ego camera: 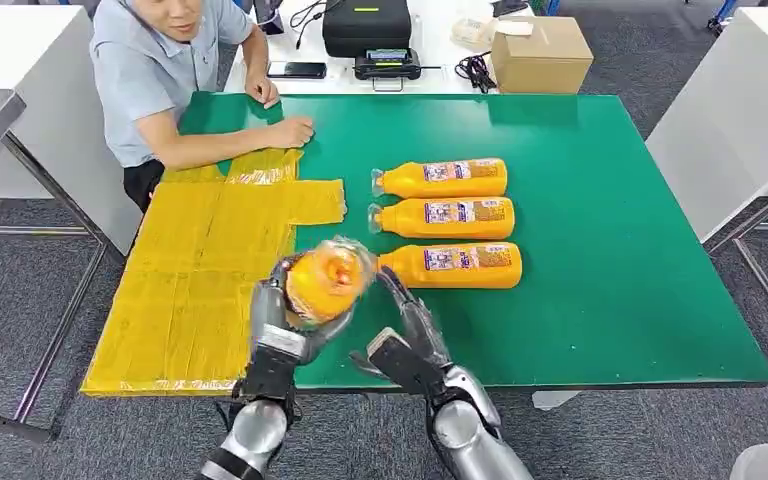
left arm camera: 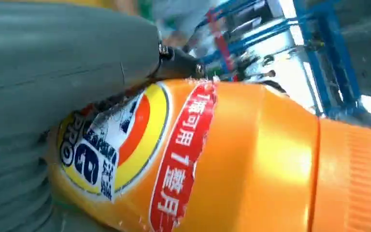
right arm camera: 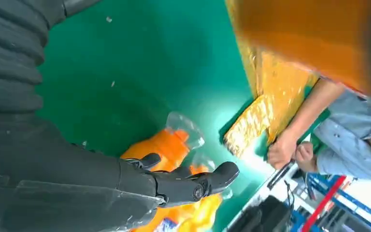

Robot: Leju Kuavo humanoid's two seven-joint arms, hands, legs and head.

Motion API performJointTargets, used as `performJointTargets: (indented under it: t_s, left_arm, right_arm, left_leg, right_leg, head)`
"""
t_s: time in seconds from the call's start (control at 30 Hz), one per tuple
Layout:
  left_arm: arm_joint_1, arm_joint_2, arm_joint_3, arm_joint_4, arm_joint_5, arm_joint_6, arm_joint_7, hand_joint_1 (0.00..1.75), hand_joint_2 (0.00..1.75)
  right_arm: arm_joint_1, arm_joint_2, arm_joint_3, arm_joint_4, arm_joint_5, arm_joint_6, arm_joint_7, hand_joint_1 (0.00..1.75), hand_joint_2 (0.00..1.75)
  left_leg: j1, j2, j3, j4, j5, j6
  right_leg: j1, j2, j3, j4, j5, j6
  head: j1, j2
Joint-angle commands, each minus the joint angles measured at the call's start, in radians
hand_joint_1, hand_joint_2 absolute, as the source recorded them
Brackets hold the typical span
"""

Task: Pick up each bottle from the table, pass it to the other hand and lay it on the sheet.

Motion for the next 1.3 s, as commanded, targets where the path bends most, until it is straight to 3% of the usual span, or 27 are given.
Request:
performJointTargets:
  t_s: [0.03, 0.17, 0.23, 0.4, 0.5, 0.8, 0.93, 1.03, 1.3]
  left_arm:
    - [0.015, 0.014, 0.307, -0.017, -0.815, 0.013, 0.236, 1.59, 1.75]
    - [-0.022, 0.055, 0.298, 0.033, -0.965, 0.013, 0.358, 1.73, 1.75]
    - [-0.09, 0.113, 0.201, 0.15, -1.02, 0.013, 0.477, 1.75, 1.75]
    - [-0.202, 0.15, 0.035, 0.33, -1.02, 0.013, 0.614, 1.75, 1.75]
    - [-0.202, 0.15, 0.035, 0.33, -1.02, 0.013, 0.614, 1.75, 1.75]
    - [-0.229, 0.135, 0.028, 0.387, -1.02, 0.013, 0.624, 1.75, 1.75]
    - [-0.283, 0.116, 0.032, 0.541, -1.014, 0.006, 0.624, 1.75, 1.75]
    - [-0.315, 0.11, 0.046, 0.604, -0.982, -0.029, 0.596, 1.75, 1.75]
    - [-0.407, 0.118, 0.084, 0.734, -0.983, -0.194, 0.67, 1.68, 1.75]
  right_arm:
    - [0.021, -0.028, 0.011, -0.077, 0.024, -0.025, 0.023, 0.0, 1.75]
    - [0.019, -0.023, 0.005, -0.057, 0.024, -0.009, 0.026, 0.0, 1.75]
    - [0.008, -0.029, -0.006, -0.032, 0.019, -0.003, 0.026, 0.0, 1.75]
    - [-0.016, -0.049, -0.048, -0.004, -0.017, 0.013, -0.001, 0.0, 1.75]
    - [-0.016, -0.049, -0.048, -0.004, -0.017, 0.013, -0.001, 0.0, 1.75]
    - [-0.015, -0.053, -0.064, 0.002, -0.029, 0.021, -0.007, 0.0, 1.75]
    - [-0.018, -0.045, -0.077, 0.03, -0.036, 0.04, -0.011, 0.0, 1.75]
    - [-0.03, -0.04, -0.077, 0.04, -0.04, 0.047, -0.014, 0.0, 1.75]
    - [-0.062, -0.023, -0.102, 0.071, -0.061, 0.066, -0.022, 0.0, 1.75]
  left_leg:
    - [0.001, 0.002, 0.002, -0.001, -0.001, -0.001]
    - [0.002, 0.003, 0.004, -0.001, -0.001, -0.002]
    - [0.001, 0.0, 0.003, -0.001, 0.0, -0.002]
    - [0.0, -0.003, 0.002, -0.001, 0.002, -0.001]
    - [0.003, -0.005, 0.008, -0.001, 0.0, -0.003]
    - [0.0, -0.001, 0.001, -0.001, 0.001, -0.001]
    - [0.001, -0.002, 0.003, -0.001, 0.0, -0.001]
    - [0.001, -0.002, 0.004, 0.0, 0.0, -0.001]
    - [0.001, -0.001, 0.002, 0.0, 0.0, -0.001]
  right_leg:
    - [0.001, 0.001, 0.001, -0.001, 0.0, -0.002]
    - [0.002, 0.002, 0.003, -0.001, -0.001, -0.003]
    - [0.001, -0.001, 0.002, -0.001, 0.0, -0.002]
    - [0.0, -0.004, 0.002, -0.001, 0.0, -0.001]
    - [0.003, -0.007, 0.01, -0.002, -0.003, -0.005]
    - [0.0, -0.002, 0.002, -0.001, 0.0, -0.001]
    - [0.001, -0.003, 0.004, -0.001, -0.001, -0.002]
    - [0.001, -0.003, 0.004, -0.001, -0.001, -0.002]
    - [0.001, -0.002, 0.003, 0.0, 0.0, -0.002]
  head:
    - [0.0, 0.0]
    - [0.0, 0.0]
    - [0.0, 0.0]
    - [0.0, 0.0]
    - [0.0, 0.0]
    - [0.0, 0.0]
    - [0.0, 0.0]
    - [0.0, 0.0]
    - [0.0, 0.0]
